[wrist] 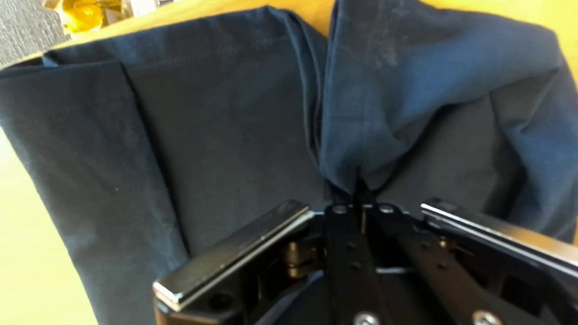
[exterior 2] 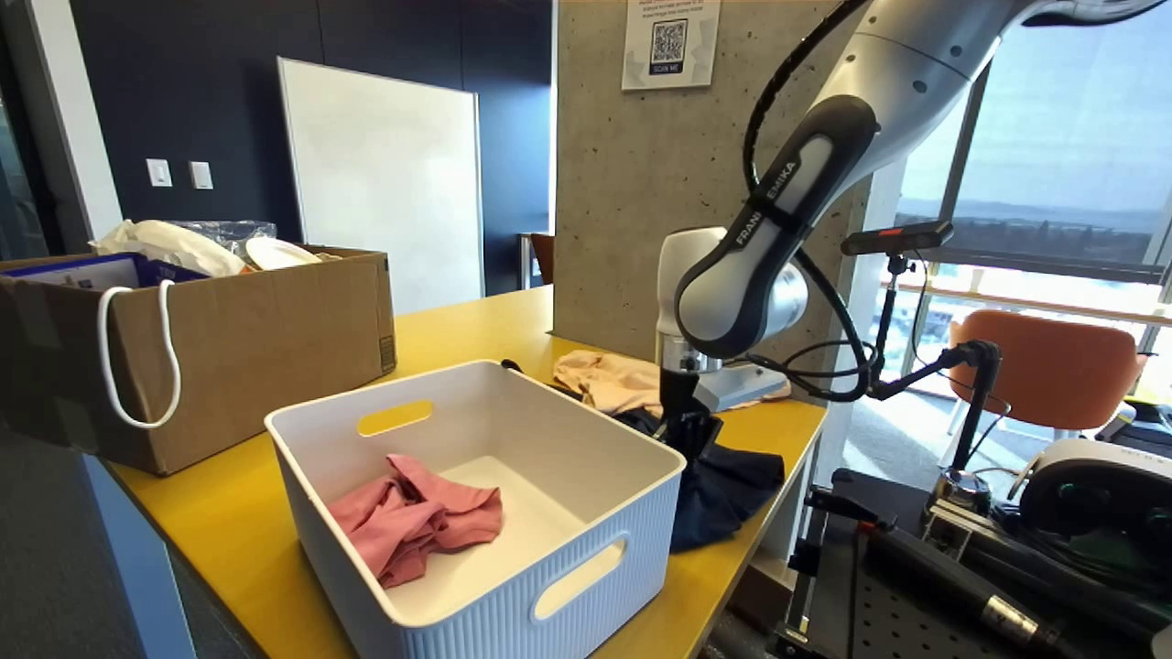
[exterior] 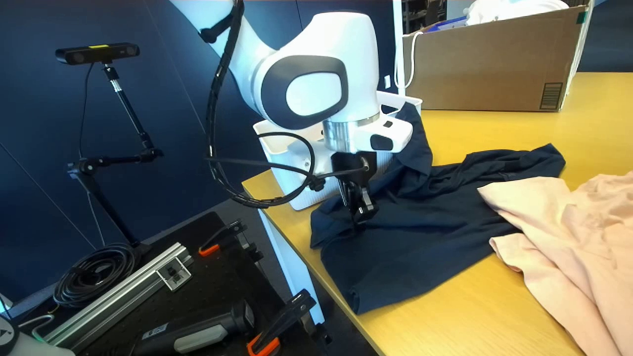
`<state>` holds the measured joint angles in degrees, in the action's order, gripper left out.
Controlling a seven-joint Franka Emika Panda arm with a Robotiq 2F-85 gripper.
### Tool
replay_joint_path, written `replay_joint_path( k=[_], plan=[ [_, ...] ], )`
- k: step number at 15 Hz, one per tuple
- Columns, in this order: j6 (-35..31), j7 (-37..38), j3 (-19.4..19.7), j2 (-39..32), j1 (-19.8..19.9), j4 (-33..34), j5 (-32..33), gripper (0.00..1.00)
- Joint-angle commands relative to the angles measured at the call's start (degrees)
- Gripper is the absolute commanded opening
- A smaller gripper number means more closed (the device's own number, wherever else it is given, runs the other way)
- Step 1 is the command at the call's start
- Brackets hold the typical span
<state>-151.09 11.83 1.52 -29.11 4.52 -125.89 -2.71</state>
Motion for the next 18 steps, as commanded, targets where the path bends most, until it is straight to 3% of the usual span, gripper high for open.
replay_joint_path(
  k=[1,9,13,18],
  plan=[
    [9.0,0.4,1.2,9.3,-0.6,-4.9,-2.1,0.01],
    [24.0,0.5,1.6,30.1,-0.5,-12.6,-2.3,0.01],
    [29.4,0.4,1.9,38.7,-0.1,-12.7,-2.1,0.01],
    [35.6,1.5,-0.9,47.4,-2.1,-11.8,-2.4,0.01]
  ],
)
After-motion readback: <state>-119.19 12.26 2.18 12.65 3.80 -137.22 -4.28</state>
